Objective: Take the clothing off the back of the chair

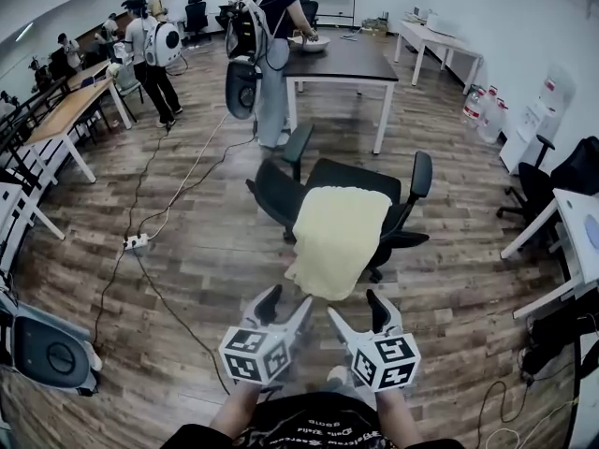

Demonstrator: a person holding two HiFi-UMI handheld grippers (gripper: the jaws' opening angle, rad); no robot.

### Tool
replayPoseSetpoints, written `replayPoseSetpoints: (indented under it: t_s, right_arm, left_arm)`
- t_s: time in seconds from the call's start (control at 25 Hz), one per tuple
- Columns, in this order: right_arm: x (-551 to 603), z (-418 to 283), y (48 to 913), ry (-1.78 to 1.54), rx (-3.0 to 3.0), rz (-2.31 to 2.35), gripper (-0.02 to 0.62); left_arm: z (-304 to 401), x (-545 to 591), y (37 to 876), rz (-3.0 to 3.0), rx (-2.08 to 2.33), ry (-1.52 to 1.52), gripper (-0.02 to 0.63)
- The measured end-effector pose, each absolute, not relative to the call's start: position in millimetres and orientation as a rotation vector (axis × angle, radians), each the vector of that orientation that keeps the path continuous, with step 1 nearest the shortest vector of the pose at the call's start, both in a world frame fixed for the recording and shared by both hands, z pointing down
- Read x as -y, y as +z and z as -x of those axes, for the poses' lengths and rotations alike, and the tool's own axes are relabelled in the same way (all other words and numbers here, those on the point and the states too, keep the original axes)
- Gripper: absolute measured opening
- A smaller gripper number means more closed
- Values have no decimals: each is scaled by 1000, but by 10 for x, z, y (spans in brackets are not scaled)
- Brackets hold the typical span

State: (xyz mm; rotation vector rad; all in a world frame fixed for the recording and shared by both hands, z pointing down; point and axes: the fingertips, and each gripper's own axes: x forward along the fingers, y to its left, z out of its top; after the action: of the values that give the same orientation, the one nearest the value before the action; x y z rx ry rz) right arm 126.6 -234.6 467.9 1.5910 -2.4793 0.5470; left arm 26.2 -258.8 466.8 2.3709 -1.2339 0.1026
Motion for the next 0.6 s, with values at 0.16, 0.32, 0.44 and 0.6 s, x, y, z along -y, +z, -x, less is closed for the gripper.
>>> replayPoseSetpoints:
  t_s: [0.16, 0.32, 0.44, 0.6]
  right_arm:
    - [2485, -1333, 4539, 496, 2507, -1599, 383]
    - [2604, -1377, 4456, 478, 2531, -1564, 385]
    - [2702, -1387, 4407, 470, 2555, -1536, 385]
    - [2861, -1405, 4318, 461, 2575, -1495, 383]
  left_arm:
    - [-343, 2797, 4550, -2403, 1216, 105, 319]
    - [-388, 2936, 4476, -2408, 1226, 109, 328]
    - [-405, 3015, 4469, -2417, 1218, 117, 328]
    - [-436, 3172, 4373, -2445, 1160, 119, 328]
